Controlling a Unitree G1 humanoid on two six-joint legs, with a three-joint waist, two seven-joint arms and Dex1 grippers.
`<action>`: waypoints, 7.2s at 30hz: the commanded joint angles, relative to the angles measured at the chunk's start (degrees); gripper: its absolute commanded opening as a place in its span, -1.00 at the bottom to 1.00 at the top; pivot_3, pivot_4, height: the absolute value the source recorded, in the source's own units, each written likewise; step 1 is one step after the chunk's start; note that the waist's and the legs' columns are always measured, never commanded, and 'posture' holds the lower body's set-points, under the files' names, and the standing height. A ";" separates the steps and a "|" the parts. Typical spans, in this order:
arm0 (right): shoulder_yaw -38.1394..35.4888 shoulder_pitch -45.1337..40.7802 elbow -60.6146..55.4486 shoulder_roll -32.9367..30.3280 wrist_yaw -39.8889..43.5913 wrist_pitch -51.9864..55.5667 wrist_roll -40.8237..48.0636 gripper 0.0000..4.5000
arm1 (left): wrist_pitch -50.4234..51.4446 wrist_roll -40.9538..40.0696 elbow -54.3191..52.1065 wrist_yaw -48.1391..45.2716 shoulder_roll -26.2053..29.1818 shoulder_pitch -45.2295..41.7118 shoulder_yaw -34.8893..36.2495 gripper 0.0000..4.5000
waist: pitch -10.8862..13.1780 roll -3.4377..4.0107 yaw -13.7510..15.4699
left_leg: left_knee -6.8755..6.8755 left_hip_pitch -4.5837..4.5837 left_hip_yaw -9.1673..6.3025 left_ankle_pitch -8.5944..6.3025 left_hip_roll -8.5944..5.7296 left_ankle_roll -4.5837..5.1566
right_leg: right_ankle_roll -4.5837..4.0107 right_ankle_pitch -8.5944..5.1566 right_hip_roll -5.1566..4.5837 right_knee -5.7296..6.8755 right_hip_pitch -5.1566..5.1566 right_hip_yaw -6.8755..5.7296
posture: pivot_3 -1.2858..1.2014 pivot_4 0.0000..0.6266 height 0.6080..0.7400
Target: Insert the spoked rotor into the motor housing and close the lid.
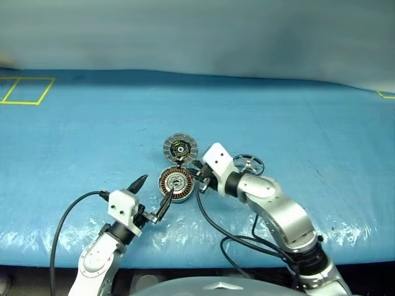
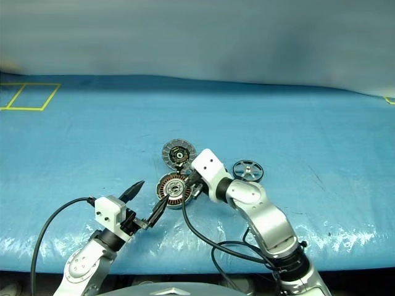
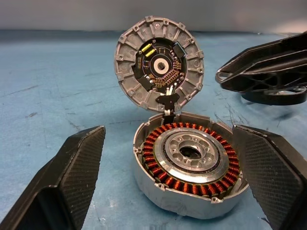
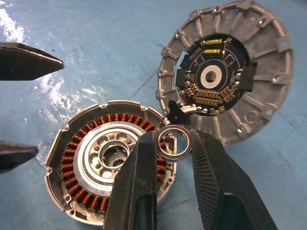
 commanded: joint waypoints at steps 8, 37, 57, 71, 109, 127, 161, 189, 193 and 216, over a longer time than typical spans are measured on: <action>4.66 -0.24 3.05 1.85 0.06 -3.05 1.18 -0.71 | -5.44 4.09 1.59 -0.27 1.55 4.79 -0.43 1.00 | 0.08 0.04 -0.16 | 0.04 0.01 0.01 0.00 0.02 0.00 | 0.00 -0.27 0.01 0.04 -0.03 0.00 | 0.03 -0.52 1.00; 6.14 -1.54 9.24 1.73 1.95 -3.45 1.55 -0.39 | -9.33 4.51 4.61 1.80 -0.70 4.87 -0.48 1.00 | 0.08 0.05 -0.29 | 0.13 0.14 0.02 0.01 0.02 0.01 | 0.01 -0.26 0.01 0.15 0.08 0.00 | 0.03 -0.52 1.00; 2.19 -6.20 -1.70 10.56 -8.52 19.44 7.11 -0.99 | -10.01 4.31 6.05 1.31 -0.68 4.20 -0.97 1.00 | 0.10 0.08 -0.33 | 0.09 0.06 0.01 0.02 0.04 0.02 | 0.00 -0.22 0.03 0.24 -0.06 -0.01 | 0.03 -0.52 1.00; 4.55 -11.89 -0.21 11.23 -10.40 27.94 9.32 -0.99 | -10.28 4.38 5.59 2.45 -1.98 5.59 -1.81 1.00 | 0.10 0.09 -0.44 | 0.04 -0.03 0.01 0.02 0.04 0.01 | -0.03 -0.18 0.03 0.31 -0.26 -0.01 | 0.03 -0.52 1.00; 4.86 -17.52 2.13 6.33 -9.79 30.38 12.18 -0.99 | -10.19 4.25 7.61 2.50 -2.79 4.33 -2.27 1.00 | 0.09 0.13 -0.72 | 0.04 -0.07 0.03 0.02 0.03 0.02 | 0.07 -0.12 0.02 0.37 -0.33 -0.01 | 0.03 -0.52 1.00; 5.26 -15.46 4.24 7.85 -11.57 27.56 11.78 -0.99 | -9.72 4.64 5.87 3.19 -2.24 5.44 -1.98 1.00 | 0.09 0.14 -0.84 | 0.03 -0.08 0.03 0.02 0.04 0.02 | 0.05 -0.10 0.03 0.38 -0.35 -0.01 | 0.03 -0.52 1.00; 15.58 -20.23 4.83 0.17 -7.36 25.76 10.47 -0.99 | -11.17 3.82 9.16 2.25 -1.67 4.02 -1.09 1.00 | 0.09 0.17 -0.92 | 0.05 -0.06 0.03 0.02 0.05 0.02 | 0.04 -0.15 0.03 0.40 -0.35 -0.02 | 0.03 -0.52 1.00; 11.41 -15.91 5.33 4.06 -8.44 20.29 9.95 -0.99 | -11.79 4.48 9.05 3.07 -2.43 5.44 -0.98 1.00 | 0.09 0.16 -0.89 | 0.04 -0.09 0.02 0.02 0.04 0.02 | 0.07 -0.10 0.03 0.42 -0.38 -0.02 | 0.03 -0.52 1.00; 9.56 -13.93 6.63 4.75 -8.39 18.37 10.46 -0.99 | -11.63 4.38 8.81 3.03 -2.31 5.46 -0.99 1.00 | 0.08 0.15 -0.79 | 0.06 -0.07 0.02 0.02 0.05 0.02 | 0.11 -0.12 0.03 0.43 -0.37 -0.02 | 0.03 -0.52 1.00; 6.29 -6.62 12.37 7.61 -5.57 8.70 11.78 -0.99 | -10.93 3.66 9.41 1.55 -1.13 3.72 -0.35 1.00 | 0.08 0.16 -0.99 | 0.05 -0.04 0.04 0.02 0.05 0.02 | 0.12 -0.14 0.04 0.46 -0.34 -0.01 | 0.03 -0.52 1.00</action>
